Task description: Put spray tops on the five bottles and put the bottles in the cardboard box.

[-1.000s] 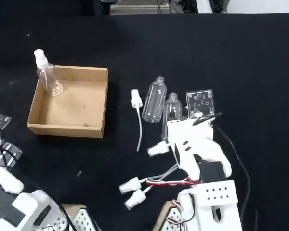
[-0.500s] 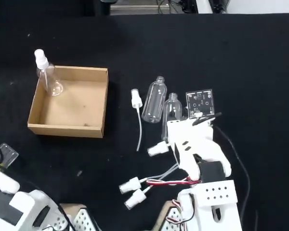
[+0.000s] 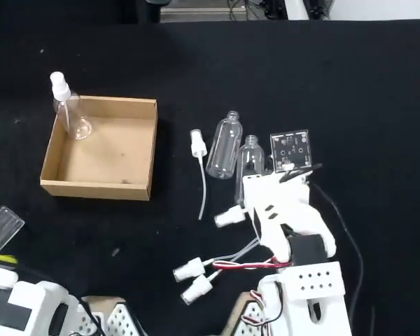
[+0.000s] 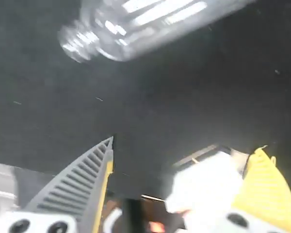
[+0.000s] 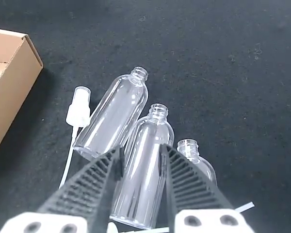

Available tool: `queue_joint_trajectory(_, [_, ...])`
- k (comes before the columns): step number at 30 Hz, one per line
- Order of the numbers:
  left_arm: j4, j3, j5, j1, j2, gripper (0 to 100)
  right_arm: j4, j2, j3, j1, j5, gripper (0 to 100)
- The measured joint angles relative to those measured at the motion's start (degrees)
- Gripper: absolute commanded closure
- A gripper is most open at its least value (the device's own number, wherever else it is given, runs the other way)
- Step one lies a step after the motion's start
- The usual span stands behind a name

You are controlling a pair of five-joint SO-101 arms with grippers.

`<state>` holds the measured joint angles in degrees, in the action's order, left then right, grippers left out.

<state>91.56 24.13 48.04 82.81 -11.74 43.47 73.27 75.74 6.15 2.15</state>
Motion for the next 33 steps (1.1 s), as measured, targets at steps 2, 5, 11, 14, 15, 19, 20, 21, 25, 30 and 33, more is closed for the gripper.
queue_joint_trajectory(2, [-3.2, 4.4, -5.1, 0.0, 0.0, 60, 0.0, 0.0, 0.0, 0.0, 0.0, 89.4])
queue_joint_trajectory(5, [-12.4, 9.5, -16.7, 0.0, 0.0, 60, 0.0, 0.0, 0.0, 0.0, 0.0, 89.4])
queue_joint_trajectory(11, [-15.9, 12.1, -34.6, -3.8, 0.0, 60, -0.7, 0.0, 0.0, 0.0, 0.0, 89.4])
queue_joint_trajectory(14, [-15.6, 12.1, -41.0, -7.7, 0.0, 60, -0.8, 0.0, 0.0, 0.0, 0.0, 89.4])
queue_joint_trajectory(15, [-15.6, 12.1, -43.6, -9.0, 0.0, 60, -0.9, 0.0, 0.0, 0.0, 0.0, 89.4])
queue_joint_trajectory(19, [-13.9, 11.4, -54.1, -11.7, 0.0, 60, -0.9, 0.0, 0.0, 0.0, 0.0, 89.4])
queue_joint_trajectory(20, [-12.6, 10.4, -56.7, -12.2, 0.0, 60, -0.9, 0.0, 0.0, 0.0, 0.0, 89.4])
queue_joint_trajectory(21, [-10.7, 8.7, -59.0, -12.8, 0.0, 60, -0.9, 0.0, 0.0, 0.0, 0.0, 89.4])
queue_joint_trajectory(25, [-1.2, 1.2, -65.9, -16.4, 0.0, 60, -0.9, 0.0, 0.0, 0.0, 0.0, 89.4])
queue_joint_trajectory(30, [1.9, -0.4, -66.8, -22.5, 0.0, 60, -1.1, 0.0, 0.0, 0.0, 0.0, 89.4])
queue_joint_trajectory(33, [1.9, -0.4, -67.2, -24.3, 0.0, 60, -1.1, 0.0, 0.0, 0.0, 0.0, 89.4])
